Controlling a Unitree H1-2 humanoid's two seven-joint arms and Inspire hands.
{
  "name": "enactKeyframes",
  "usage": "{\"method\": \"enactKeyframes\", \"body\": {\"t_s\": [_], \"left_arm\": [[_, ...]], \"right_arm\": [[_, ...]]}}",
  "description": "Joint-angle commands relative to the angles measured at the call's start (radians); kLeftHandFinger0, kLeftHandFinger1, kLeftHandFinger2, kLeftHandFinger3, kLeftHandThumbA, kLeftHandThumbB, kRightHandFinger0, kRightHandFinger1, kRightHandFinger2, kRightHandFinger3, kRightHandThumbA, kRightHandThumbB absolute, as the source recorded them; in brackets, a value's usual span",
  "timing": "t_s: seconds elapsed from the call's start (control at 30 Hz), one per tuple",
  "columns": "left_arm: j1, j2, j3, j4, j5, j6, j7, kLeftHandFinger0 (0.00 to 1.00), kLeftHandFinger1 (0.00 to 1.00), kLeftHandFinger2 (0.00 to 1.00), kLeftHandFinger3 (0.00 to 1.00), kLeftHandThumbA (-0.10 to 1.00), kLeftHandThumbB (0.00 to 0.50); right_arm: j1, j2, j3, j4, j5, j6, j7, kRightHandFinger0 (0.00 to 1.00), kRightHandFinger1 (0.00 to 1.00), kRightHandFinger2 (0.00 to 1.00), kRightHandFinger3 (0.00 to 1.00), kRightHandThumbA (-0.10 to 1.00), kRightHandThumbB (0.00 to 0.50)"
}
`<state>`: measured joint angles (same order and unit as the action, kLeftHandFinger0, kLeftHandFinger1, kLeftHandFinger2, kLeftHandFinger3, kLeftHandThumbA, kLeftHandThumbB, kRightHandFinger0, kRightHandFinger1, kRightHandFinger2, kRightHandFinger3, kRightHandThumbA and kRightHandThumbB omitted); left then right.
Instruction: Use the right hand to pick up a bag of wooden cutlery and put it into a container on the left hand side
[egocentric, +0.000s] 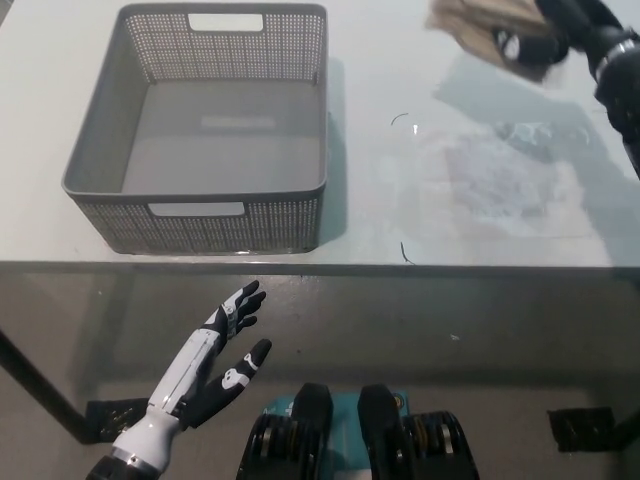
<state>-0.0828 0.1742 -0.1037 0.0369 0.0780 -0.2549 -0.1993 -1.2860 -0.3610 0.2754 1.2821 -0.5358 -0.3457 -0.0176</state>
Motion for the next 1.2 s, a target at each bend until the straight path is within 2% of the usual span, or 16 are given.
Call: {"method": "enactKeyframes", "body": {"t_s": [0.0,0.3,0.37,0.4,0.6,0.63,0.67,0.7,0.73,0.77,0.83,0.93,1.07,1.1,1.13,1.17], "left_arm": [[-0.007,0.02,-0.001,-0.017,-0.01,0.003,-0.014,1.0,1.0,1.0,1.0,0.72,0.208],[-0.013,0.024,-0.004,-0.017,-0.008,0.011,-0.021,1.0,1.0,1.0,1.0,0.73,0.219],[-0.011,0.026,-0.005,-0.019,-0.004,0.012,-0.023,1.0,1.0,1.0,1.0,0.74,0.214],[-0.011,0.024,-0.006,-0.019,-0.007,0.016,-0.025,1.0,1.0,1.0,1.0,0.73,0.215],[-0.004,0.021,-0.011,-0.015,0.003,0.008,-0.023,1.0,1.0,1.0,1.0,0.72,0.21],[-0.002,0.021,-0.012,-0.013,0.004,0.004,-0.022,1.0,1.0,1.0,1.0,0.71,0.202],[0.0,0.021,-0.013,-0.016,0.007,0.009,-0.021,1.0,1.0,1.0,1.0,0.71,0.203],[0.003,0.023,-0.013,-0.02,0.007,0.013,-0.023,1.0,1.0,1.0,1.0,0.72,0.21],[0.004,0.023,-0.013,-0.022,-0.003,0.019,-0.026,1.0,1.0,1.0,1.0,0.72,0.226],[0.001,0.021,-0.012,-0.022,-0.006,0.021,-0.027,1.0,1.0,1.0,1.0,0.72,0.23],[0.0,0.018,-0.013,-0.028,-0.009,0.031,-0.029,1.0,1.0,1.0,1.0,0.73,0.245],[-0.001,0.012,-0.017,-0.03,-0.014,0.035,-0.032,1.0,1.0,1.0,1.0,0.73,0.242],[-0.001,0.018,-0.022,-0.031,-0.001,0.025,-0.031,1.0,1.0,1.0,1.0,0.73,0.223],[-0.002,0.019,-0.021,-0.034,-0.003,0.028,-0.032,1.0,1.0,1.0,1.0,0.73,0.232],[-0.003,0.019,-0.021,-0.034,-0.004,0.028,-0.032,1.0,1.0,1.0,1.0,0.73,0.235],[-0.004,0.018,-0.02,-0.036,-0.006,0.032,-0.032,1.0,1.0,1.0,1.0,0.73,0.244]], "right_arm": [[-0.121,0.014,-0.028,-0.068,0.05,-0.041,-0.063,0.03,0.5,0.85,0.92,-0.1,0.118],[-0.18,0.11,-0.035,-0.074,0.068,-0.021,-0.038,0.01,0.48,0.87,0.97,-0.1,0.112],[-0.191,0.14,-0.045,-0.056,0.088,-0.051,-0.029,0.0,0.47,0.86,0.95,-0.1,0.117],[-0.199,0.162,-0.048,-0.051,0.093,-0.058,-0.032,0.02,0.49,0.86,0.95,-0.1,0.14],[-0.198,0.25,-0.042,-0.055,0.09,-0.067,-0.071,0.0,0.46,0.84,0.93,-0.1,0.152],[-0.197,0.266,-0.042,-0.047,0.09,-0.066,-0.079,0.02,0.44,0.81,0.87,-0.1,0.155],[-0.196,0.285,-0.039,-0.041,0.086,-0.066,-0.096,0.13,0.44,0.78,0.83,-0.1,0.159],[-0.197,0.306,-0.042,-0.038,0.088,-0.043,-0.097,0.11,0.39,0.76,0.81,-0.1,0.159],[-0.2,0.328,-0.047,-0.032,0.096,-0.021,-0.085,0.02,0.37,0.77,0.83,-0.1,0.155],[-0.205,0.346,-0.056,-0.022,0.109,-0.012,-0.076,0.0,0.38,0.79,0.85,-0.1,0.161],[-0.207,0.373,-0.062,-0.016,0.117,-0.004,-0.071,0.0,0.38,0.83,0.88,-0.1,0.147],[-0.202,0.404,-0.061,-0.009,0.114,-0.01,-0.087,0.0,0.37,0.81,0.83,-0.1,0.141],[-0.19,0.428,-0.063,-0.002,0.122,-0.003,-0.082,0.01,0.44,0.84,0.84,-0.1,0.166],[-0.189,0.428,-0.05,-0.003,0.107,0.028,-0.078,0.32,0.75,1.0,1.0,0.19,0.313],[-0.189,0.424,-0.038,-0.004,0.096,0.046,-0.068,0.39,0.7,0.93,1.0,0.3,0.334],[-0.191,0.418,-0.027,-0.007,0.091,0.064,-0.028,0.62,0.96,1.0,1.0,0.45,0.407]]}}
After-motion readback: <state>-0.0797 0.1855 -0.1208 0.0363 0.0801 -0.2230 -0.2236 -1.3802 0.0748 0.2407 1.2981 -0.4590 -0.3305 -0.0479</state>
